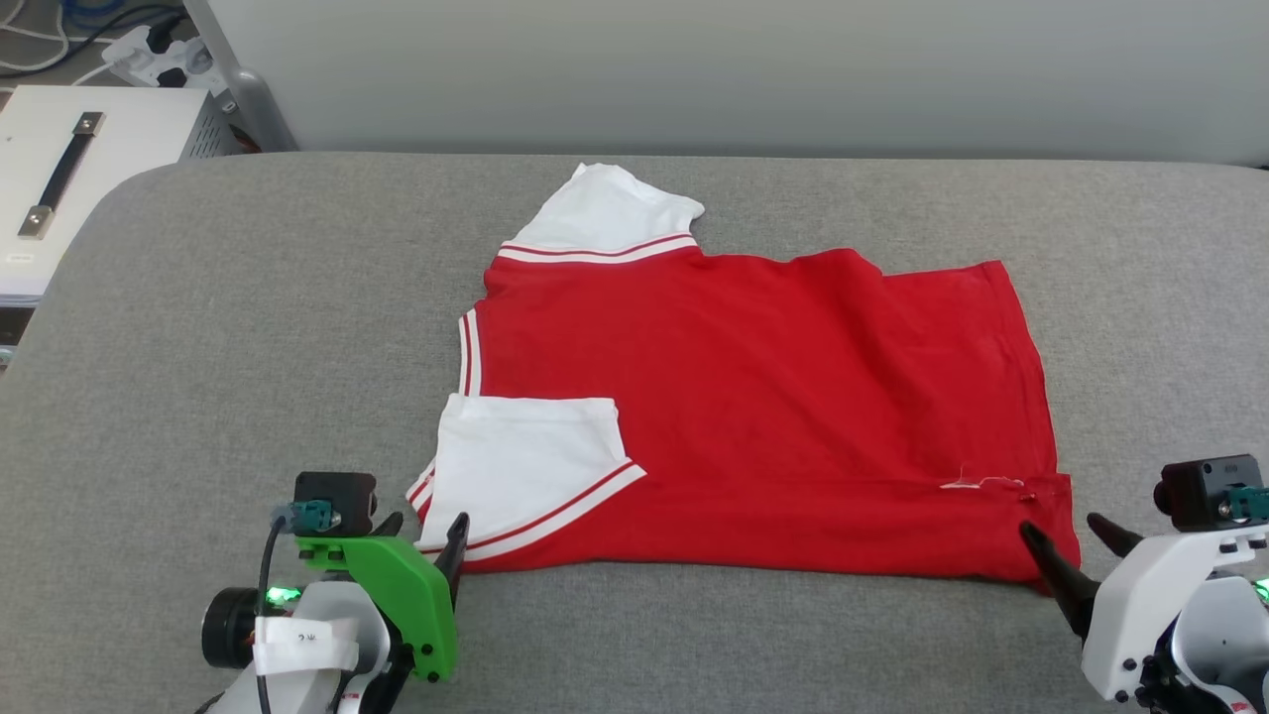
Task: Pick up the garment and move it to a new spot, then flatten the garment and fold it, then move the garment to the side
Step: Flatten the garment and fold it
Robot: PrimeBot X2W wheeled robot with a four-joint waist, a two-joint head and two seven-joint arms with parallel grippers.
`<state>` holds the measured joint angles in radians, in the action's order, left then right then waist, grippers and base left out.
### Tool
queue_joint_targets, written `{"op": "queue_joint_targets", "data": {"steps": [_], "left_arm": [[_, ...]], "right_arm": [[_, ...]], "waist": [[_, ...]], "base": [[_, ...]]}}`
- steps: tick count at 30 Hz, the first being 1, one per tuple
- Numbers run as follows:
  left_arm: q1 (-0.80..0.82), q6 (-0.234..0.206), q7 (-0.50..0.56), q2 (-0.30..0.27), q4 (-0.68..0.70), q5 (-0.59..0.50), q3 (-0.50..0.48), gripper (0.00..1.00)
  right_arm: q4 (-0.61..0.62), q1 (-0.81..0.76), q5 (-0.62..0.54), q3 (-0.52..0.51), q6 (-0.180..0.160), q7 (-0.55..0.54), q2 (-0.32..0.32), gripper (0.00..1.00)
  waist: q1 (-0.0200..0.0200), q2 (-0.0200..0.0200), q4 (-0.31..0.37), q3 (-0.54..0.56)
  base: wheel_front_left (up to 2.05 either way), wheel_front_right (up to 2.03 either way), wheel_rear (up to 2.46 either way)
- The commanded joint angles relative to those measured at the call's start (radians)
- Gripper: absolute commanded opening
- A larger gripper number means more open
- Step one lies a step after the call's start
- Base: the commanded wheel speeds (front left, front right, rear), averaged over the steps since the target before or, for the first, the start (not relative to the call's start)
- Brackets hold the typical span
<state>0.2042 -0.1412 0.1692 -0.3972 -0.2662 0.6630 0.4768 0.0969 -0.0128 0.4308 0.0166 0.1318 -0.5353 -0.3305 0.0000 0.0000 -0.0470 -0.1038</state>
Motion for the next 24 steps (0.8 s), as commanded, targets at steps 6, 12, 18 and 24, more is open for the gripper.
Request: {"op": "queue_joint_targets", "data": {"steps": [6, 12, 18, 24], "left_arm": [[-0.05, -0.104, 0.171, -0.08, 0.119, -0.016, 0.01, 1.0], [-0.054, -0.171, 0.217, -0.098, 0.131, -0.028, 0.003, 1.0], [-0.03, -0.17, 0.227, -0.079, 0.111, -0.023, 0.014, 1.0], [-0.02, -0.16, 0.269, -0.069, 0.058, -0.006, 0.031, 0.72]], "right_arm": [[0.117, -0.066, -0.053, -0.061, -0.001, -0.178, 0.074, 1.0], [0.218, -0.065, -0.068, -0.073, -0.001, -0.228, 0.112, 1.0], [0.23, -0.057, -0.077, -0.087, -0.001, -0.221, 0.122, 1.0], [0.229, -0.052, -0.08, -0.089, -0.001, -0.214, 0.121, 1.0]], "waist": [[0.0, 0.0, 0.021, -0.026], [0.0, 0.0, 0.05, -0.079], [0.0, 0.0, 0.056, -0.127], [0.0, 0.0, 0.057, -0.151]], "base": [[0.0, 0.0, 0.0], [0.0, 0.0, 0.0], [0.0, 0.0, 0.0], [0.0, 0.0, 0.0]]}}
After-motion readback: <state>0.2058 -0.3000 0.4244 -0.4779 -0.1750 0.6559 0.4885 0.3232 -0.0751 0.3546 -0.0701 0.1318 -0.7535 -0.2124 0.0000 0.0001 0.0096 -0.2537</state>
